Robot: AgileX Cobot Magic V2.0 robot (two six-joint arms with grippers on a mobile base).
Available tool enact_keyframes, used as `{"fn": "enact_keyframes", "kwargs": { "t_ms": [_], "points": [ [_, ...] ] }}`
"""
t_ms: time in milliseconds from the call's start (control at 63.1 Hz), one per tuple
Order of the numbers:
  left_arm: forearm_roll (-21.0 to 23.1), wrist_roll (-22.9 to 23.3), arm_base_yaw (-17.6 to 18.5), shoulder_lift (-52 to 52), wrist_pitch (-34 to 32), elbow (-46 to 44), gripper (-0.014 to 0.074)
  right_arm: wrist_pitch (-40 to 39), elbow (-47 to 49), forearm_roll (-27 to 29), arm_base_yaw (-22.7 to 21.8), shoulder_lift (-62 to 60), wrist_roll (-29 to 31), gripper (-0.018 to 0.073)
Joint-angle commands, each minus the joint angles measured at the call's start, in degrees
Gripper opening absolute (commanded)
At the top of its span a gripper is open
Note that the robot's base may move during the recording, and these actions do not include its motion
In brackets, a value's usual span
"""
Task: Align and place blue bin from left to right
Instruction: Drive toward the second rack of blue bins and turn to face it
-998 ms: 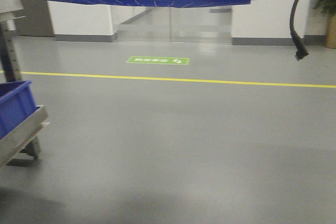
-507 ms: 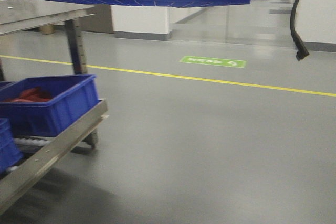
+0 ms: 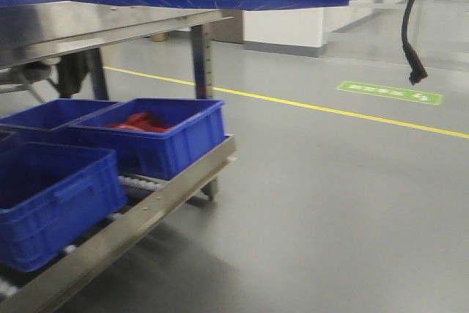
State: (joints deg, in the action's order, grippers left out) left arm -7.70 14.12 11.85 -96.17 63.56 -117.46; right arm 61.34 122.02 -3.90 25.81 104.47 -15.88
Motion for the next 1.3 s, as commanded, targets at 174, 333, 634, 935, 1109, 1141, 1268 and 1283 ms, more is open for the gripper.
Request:
{"fn": "enact_keyframes", "kwargs": {
  "t_ms": [174, 333, 634, 935, 1109, 1141, 1268, 1283],
  "points": [
    [-0.62, -0.31, -0.10, 1.54, -4.64, -1.23, -0.0009, -5.20, 0.78, -1.29, -0.04, -1.84, 1.40, -0.0070],
    [-0.62, -0.31, -0.10, 1.54, -4.64, -1.23, -0.0009, -5.20, 0.78, -1.29, -0.04, -1.84, 1.40, -0.0070],
    [-0.62, -0.31, -0.10, 1.54, -4.64, -1.23, -0.0009, -5.20, 0.78, -1.29, -0.04, -1.84, 1.40, -0.0070],
    [-0.62, -0.31, -0.10, 1.54, -4.64, -1.23, -0.0009, -5.20, 0.78, -1.29, -0.04, -1.84, 1.40, -0.0070],
    [-0.62, -0.31, -0.10, 1.54, -4.64, -1.23, -0.0009, -5.20, 0.78, -1.29, -0.04, -1.84, 1.40, -0.0070],
    [-0.62, -0.31, -0.10, 1.54, -4.64, -1.23, -0.0009, -5.20, 0.78, -1.29, -0.04, -1.84, 1.40, -0.0070],
    [-0.62, -0.31, -0.10, 1.54, -4.64, -1.23, -0.0009, -5.20, 0.78, -1.29, -0.04, -1.84, 1.40, -0.0070],
    [-0.62, -0.31, -0.10, 1.54, -4.64, -1.23, -0.0009, -5.20, 0.78, -1.29, -0.04, -1.84, 1.40, -0.0070]
  ]
}}
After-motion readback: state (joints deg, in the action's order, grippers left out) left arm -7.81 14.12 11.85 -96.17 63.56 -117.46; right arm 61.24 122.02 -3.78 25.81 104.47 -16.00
